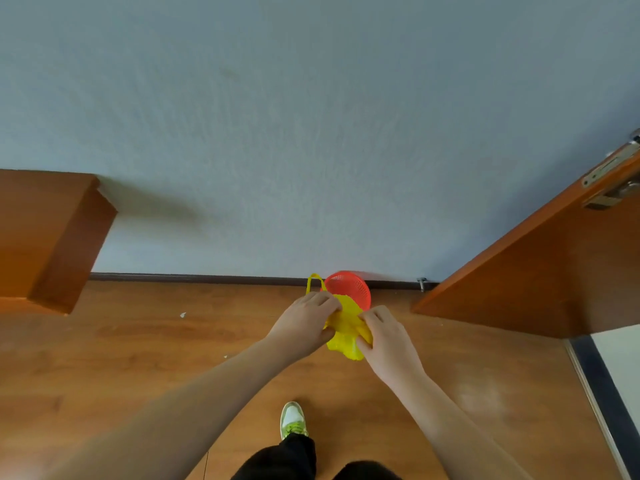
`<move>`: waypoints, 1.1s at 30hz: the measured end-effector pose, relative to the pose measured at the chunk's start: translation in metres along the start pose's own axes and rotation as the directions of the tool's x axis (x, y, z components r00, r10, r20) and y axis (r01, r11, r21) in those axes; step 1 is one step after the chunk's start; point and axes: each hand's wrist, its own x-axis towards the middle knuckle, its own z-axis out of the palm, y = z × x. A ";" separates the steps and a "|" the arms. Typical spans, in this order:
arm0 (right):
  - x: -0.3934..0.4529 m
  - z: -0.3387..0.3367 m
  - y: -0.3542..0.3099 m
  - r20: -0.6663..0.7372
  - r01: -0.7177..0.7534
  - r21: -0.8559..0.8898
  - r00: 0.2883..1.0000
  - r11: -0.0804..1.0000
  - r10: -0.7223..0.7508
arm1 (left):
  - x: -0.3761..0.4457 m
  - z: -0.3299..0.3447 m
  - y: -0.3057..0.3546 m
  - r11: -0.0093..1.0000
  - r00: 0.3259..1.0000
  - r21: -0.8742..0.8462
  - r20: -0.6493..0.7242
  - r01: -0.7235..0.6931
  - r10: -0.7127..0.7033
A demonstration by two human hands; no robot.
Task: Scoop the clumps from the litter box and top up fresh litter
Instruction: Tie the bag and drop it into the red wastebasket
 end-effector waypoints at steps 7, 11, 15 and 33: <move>0.056 0.019 0.047 -0.062 -0.019 -0.094 0.998 0.995 0.014 | 0.061 0.035 -0.030 0.996 0.996 -0.029 -0.018 -0.083 0.082; 0.087 0.050 0.078 -0.038 -0.050 -0.075 0.998 0.996 0.047 | 0.097 0.076 -0.058 0.993 0.993 0.020 -0.017 -0.119 0.120; 0.121 0.095 0.121 -0.027 -0.042 -0.069 0.999 0.997 0.040 | 0.134 0.132 -0.089 0.979 0.983 0.094 -0.015 -0.179 0.182; 0.253 0.396 0.317 -0.012 -0.051 0.146 0.998 0.988 0.054 | 0.234 0.447 -0.258 0.944 0.995 0.313 0.037 -0.103 0.096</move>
